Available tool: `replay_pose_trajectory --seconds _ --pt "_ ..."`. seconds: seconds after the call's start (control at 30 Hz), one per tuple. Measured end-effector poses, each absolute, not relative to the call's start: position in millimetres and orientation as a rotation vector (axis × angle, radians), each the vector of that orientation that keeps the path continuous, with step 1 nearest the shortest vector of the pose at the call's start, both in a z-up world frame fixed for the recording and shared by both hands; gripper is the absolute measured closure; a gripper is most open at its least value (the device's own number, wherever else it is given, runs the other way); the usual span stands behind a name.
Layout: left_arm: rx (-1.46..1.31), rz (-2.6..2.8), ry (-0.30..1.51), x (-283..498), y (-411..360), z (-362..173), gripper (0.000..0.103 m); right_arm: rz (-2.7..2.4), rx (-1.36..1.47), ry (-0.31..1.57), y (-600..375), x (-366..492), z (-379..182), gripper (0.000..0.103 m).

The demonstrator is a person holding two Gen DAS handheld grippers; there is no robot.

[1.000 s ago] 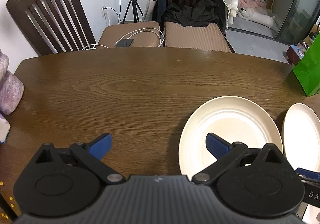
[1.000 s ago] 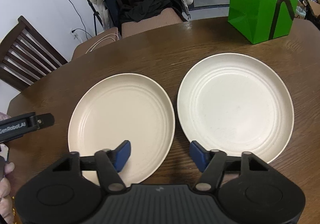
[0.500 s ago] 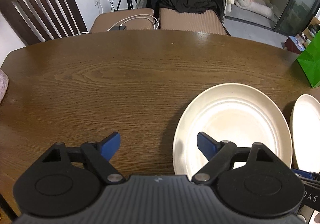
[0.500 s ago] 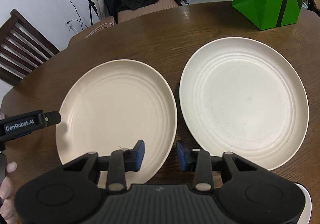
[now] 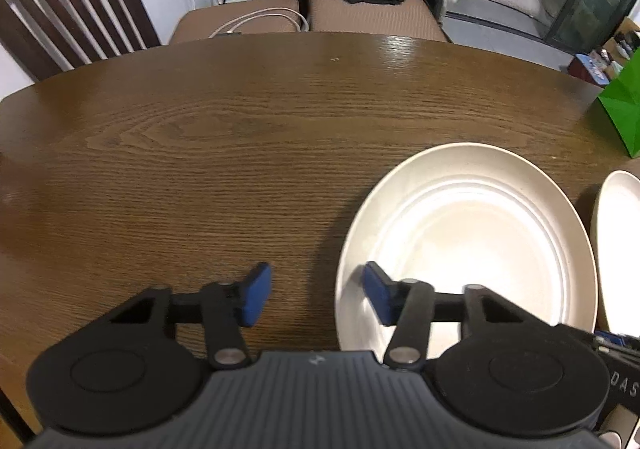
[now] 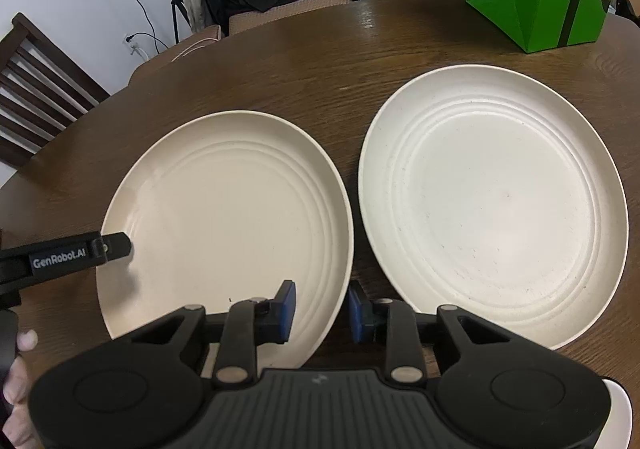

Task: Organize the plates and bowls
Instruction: 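Close both grippers on the rim of the cream plate behind the bowls, then lift the cream plate with both grippers and carry it back over the bowls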

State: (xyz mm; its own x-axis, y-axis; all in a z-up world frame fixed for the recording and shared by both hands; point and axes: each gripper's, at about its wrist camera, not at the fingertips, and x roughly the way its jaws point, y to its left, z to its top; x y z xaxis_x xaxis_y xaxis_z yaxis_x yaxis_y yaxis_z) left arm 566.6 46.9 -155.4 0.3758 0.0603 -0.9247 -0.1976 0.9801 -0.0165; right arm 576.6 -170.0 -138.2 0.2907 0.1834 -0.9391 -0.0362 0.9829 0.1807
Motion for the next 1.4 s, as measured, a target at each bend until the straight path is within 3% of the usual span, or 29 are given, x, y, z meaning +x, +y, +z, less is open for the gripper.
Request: replay_pose_trajectory --seconds 0.1,0.17,0.23,1.4 --pt "-0.133 0.151 1.166 567 46 -155 0.062 0.129 0.147 1.258 -172 576 -139 0.084" --pt "-0.148 0.132 1.158 567 45 -154 0.079 0.127 0.148 1.253 -171 576 -139 0.086" --pt "-0.143 0.115 1.155 567 42 -154 0.088 0.128 0.149 1.247 -172 575 -139 0.087" --pt "-0.066 0.134 1.056 551 23 -117 0.088 0.115 0.104 1.149 -169 568 -113 0.087"
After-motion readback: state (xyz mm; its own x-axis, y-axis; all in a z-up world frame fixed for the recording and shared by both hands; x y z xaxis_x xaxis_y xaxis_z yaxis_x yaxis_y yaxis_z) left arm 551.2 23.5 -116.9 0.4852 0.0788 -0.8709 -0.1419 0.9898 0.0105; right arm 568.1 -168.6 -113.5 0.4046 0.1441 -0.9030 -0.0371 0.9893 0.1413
